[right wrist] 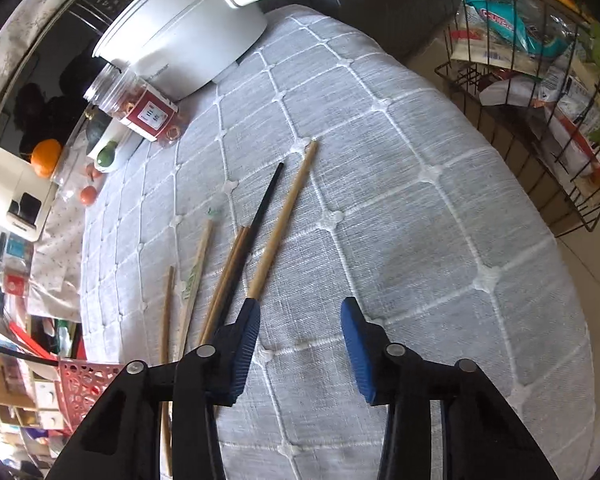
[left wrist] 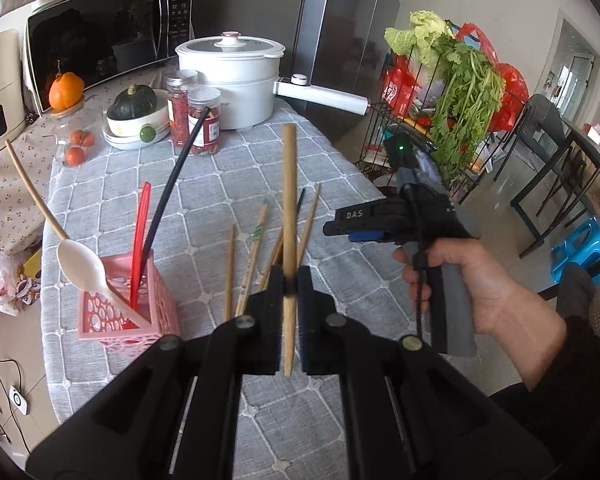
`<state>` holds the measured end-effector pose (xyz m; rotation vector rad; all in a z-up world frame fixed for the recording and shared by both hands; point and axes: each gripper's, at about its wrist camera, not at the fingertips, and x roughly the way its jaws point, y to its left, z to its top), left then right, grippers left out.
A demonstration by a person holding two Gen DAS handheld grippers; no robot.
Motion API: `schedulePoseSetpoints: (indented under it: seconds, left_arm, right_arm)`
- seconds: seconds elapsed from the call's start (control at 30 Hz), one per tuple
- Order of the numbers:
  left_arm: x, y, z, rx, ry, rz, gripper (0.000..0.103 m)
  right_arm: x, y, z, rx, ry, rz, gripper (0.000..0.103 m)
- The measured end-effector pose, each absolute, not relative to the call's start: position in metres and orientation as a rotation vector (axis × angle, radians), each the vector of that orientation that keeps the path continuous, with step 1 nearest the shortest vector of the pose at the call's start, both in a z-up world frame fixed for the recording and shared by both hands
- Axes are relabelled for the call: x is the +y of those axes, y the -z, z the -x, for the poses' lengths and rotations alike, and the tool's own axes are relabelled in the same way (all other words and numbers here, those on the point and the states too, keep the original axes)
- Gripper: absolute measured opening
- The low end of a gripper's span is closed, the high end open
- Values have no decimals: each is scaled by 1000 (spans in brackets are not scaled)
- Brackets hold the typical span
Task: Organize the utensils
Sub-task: 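Lift the wooden chopstick with the left tool while the right tool grasps another wooden chopstick, then carry both wooden chopsticks to the pink basket and drop them in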
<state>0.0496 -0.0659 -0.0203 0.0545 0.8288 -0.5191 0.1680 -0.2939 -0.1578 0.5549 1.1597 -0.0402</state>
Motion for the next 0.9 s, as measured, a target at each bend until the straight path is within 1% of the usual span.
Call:
schedulePoseSetpoints:
  seconds: [0.27, 0.47, 0.5, 0.57, 0.7, 0.8, 0.9]
  left_arm:
    - [-40, 20, -43, 834, 514, -26, 7]
    - [-26, 22, -42, 844, 498, -18, 7]
    - [-24, 22, -42, 844, 496, -19, 7]
    - [-23, 22, -42, 844, 495, -22, 7]
    - [-21, 24, -41, 849, 490, -30, 7]
    - [-22, 25, -39, 848, 490, -37, 7]
    - [-20, 22, -35, 837, 488, -43, 7]
  right_arm:
    - [-278, 160, -201, 1112, 56, -488, 27]
    - [-267, 169, -218, 1128, 86, -385, 26]
    - [-263, 169, -219, 1141, 94, -355, 22]
    - [-258, 169, -218, 1164, 116, -291, 16]
    - [-261, 169, -209, 1204, 94, -278, 10]
    - [-270, 167, -197, 1219, 73, -301, 7]
    - [-278, 148, -177, 1181, 64, -302, 7]
